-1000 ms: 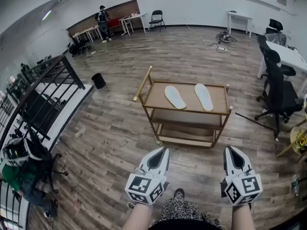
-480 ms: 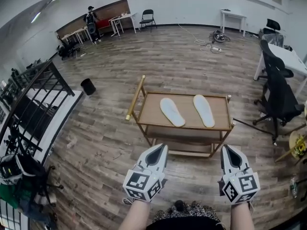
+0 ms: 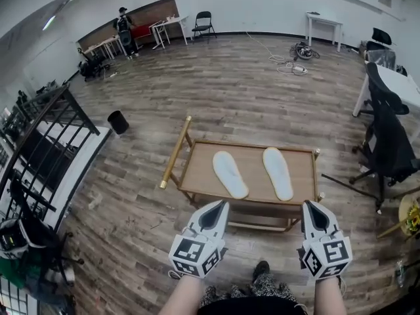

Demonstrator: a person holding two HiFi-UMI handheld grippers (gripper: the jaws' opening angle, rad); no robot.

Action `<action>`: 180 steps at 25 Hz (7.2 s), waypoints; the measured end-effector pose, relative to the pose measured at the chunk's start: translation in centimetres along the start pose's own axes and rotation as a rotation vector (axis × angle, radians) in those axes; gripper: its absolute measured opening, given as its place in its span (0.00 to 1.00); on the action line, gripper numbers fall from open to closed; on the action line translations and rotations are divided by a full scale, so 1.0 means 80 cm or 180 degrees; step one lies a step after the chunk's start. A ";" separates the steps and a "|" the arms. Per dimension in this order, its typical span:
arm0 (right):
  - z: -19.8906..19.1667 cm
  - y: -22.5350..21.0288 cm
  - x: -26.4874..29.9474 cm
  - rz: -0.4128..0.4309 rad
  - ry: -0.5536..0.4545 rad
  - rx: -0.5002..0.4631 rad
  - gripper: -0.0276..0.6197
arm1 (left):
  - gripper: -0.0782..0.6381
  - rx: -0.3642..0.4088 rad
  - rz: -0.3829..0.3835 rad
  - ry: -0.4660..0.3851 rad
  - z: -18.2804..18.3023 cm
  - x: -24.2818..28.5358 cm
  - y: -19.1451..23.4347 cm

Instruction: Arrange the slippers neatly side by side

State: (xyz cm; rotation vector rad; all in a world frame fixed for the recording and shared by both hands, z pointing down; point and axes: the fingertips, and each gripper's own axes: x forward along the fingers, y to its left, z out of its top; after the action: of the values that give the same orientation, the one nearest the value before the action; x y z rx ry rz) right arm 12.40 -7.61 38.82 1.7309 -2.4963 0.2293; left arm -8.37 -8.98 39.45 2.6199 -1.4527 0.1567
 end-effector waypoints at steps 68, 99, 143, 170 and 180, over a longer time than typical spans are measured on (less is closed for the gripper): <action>-0.265 -0.235 0.315 -0.0933 0.2591 0.0534 0.08 | 0.10 -0.0044 -0.0102 0.0452 -0.013 0.267 0.172; -0.229 -0.270 0.289 -0.1375 0.2246 0.0305 0.27 | 0.10 -0.0066 0.0066 0.0425 -0.017 0.232 0.194; -0.282 0.060 0.469 0.0292 0.2605 -0.0282 0.06 | 0.10 -0.0234 0.0287 0.0596 -0.050 0.204 0.257; -0.298 -0.170 0.359 -0.0866 0.2765 0.0423 0.06 | 0.10 -0.0044 -0.0287 0.0520 -0.022 0.266 0.173; -0.244 -0.172 0.335 -0.0697 0.2312 0.0745 0.21 | 0.10 -0.0020 -0.0339 0.0462 -0.010 0.271 0.162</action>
State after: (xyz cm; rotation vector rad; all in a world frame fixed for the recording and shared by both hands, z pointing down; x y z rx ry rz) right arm 15.77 -33.58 63.39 1.5833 -1.7966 0.9622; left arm -7.96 -33.68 44.64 2.6122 -1.2623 0.3223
